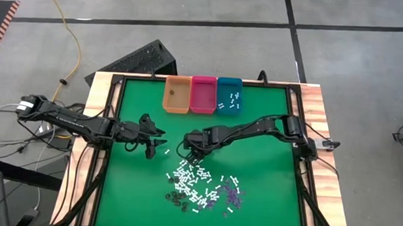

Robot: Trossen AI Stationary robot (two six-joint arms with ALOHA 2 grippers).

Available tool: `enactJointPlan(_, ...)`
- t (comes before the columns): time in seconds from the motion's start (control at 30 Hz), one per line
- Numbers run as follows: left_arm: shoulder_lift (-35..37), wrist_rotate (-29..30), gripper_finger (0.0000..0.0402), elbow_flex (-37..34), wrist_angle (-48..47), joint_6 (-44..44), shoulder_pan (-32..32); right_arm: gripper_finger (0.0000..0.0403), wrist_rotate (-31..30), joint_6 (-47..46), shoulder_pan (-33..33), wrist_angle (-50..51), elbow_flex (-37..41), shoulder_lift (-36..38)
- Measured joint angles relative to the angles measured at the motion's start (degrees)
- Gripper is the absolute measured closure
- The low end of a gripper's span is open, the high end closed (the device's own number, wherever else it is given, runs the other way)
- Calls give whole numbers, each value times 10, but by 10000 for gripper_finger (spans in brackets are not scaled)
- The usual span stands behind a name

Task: Sort Halloween decoration
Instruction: Put the white bone toy into the blue bin

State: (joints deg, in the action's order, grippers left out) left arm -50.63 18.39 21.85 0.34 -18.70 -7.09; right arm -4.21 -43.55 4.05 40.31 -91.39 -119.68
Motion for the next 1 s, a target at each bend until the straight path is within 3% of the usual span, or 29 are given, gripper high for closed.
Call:
enactJointPlan(0.53, 0, 3, 223, 0, -7, 0, 0, 238, 0, 0, 3, 11, 0, -23)
enactJointPlan(1.0, 0, 3, 223, 0, -9, -1, 0, 355, 2, 18, 2, 18, 0, -23)
